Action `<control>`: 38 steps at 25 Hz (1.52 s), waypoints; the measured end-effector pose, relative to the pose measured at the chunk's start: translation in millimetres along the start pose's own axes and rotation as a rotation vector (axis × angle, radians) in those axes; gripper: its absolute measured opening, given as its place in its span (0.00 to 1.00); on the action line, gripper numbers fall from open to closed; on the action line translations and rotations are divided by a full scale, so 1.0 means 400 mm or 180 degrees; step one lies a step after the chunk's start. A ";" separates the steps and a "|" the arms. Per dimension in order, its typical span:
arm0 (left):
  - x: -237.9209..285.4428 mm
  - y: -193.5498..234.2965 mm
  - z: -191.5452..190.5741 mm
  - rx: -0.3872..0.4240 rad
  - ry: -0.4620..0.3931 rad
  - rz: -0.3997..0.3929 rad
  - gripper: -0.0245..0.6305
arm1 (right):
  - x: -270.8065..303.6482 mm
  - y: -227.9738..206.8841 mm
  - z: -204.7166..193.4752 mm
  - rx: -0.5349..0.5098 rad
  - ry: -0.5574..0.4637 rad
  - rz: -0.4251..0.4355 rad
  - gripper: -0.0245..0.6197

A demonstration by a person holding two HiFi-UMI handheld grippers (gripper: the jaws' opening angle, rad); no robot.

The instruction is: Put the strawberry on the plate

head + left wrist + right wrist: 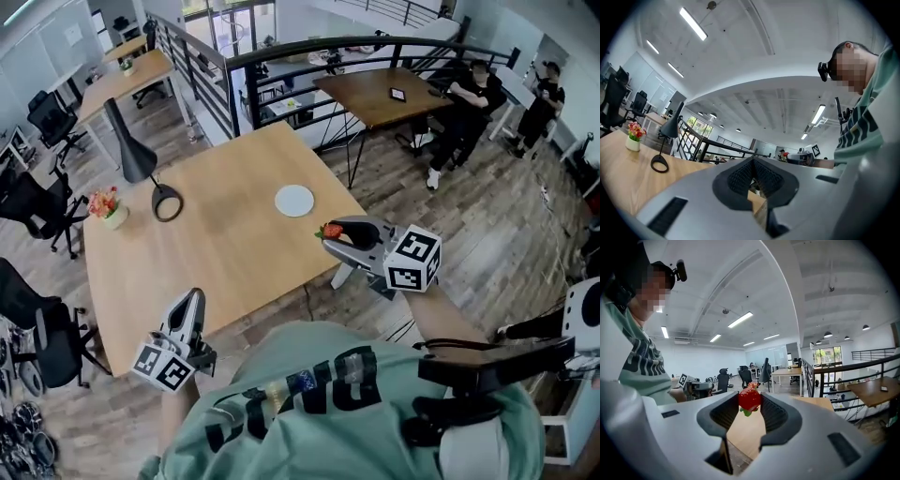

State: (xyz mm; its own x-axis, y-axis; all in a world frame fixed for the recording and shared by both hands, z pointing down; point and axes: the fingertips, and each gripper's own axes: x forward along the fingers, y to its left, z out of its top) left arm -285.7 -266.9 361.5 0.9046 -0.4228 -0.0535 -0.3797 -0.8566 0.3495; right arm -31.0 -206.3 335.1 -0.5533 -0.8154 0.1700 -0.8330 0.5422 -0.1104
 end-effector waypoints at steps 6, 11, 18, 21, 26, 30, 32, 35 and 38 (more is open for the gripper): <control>0.016 0.011 0.015 -0.0056 0.0044 0.0162 0.04 | 0.049 -0.036 0.021 0.0055 0.0029 0.0198 0.27; 0.096 0.015 0.012 0.0039 0.0071 0.0308 0.04 | 0.068 -0.139 0.002 0.0142 -0.0044 0.0371 0.26; 0.279 -0.050 0.004 0.0090 0.0064 0.0528 0.04 | 0.044 -0.349 0.014 0.0315 -0.0180 0.0655 0.27; 0.375 -0.081 -0.017 0.0089 0.0108 0.0591 0.04 | 0.013 -0.441 0.000 0.0359 -0.0214 0.0730 0.27; 0.514 -0.134 -0.046 0.0141 0.0236 0.0614 0.04 | -0.032 -0.566 -0.035 0.0482 -0.0242 0.0803 0.26; 0.564 -0.136 -0.055 0.0148 0.0320 0.0652 0.04 | -0.033 -0.624 -0.065 0.0596 -0.0267 0.0818 0.27; 0.586 -0.134 -0.060 0.0157 0.0357 0.0646 0.04 | -0.029 -0.645 -0.074 0.0628 -0.0272 0.0819 0.26; 0.614 -0.121 -0.071 0.0140 0.0409 0.0612 0.04 | -0.021 -0.672 -0.085 0.0668 -0.0261 0.0792 0.27; 0.623 -0.087 -0.075 0.0102 0.0407 0.0551 0.04 | 0.000 -0.683 -0.094 0.0675 -0.0220 0.0730 0.26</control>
State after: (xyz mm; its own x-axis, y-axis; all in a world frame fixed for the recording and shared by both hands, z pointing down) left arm -41.3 -333.6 363.9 0.8418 -0.5253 0.1245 -0.5357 -0.7842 0.3130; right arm 196.8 -346.8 402.0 -0.7196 -0.6925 0.0510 -0.6643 0.6652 -0.3409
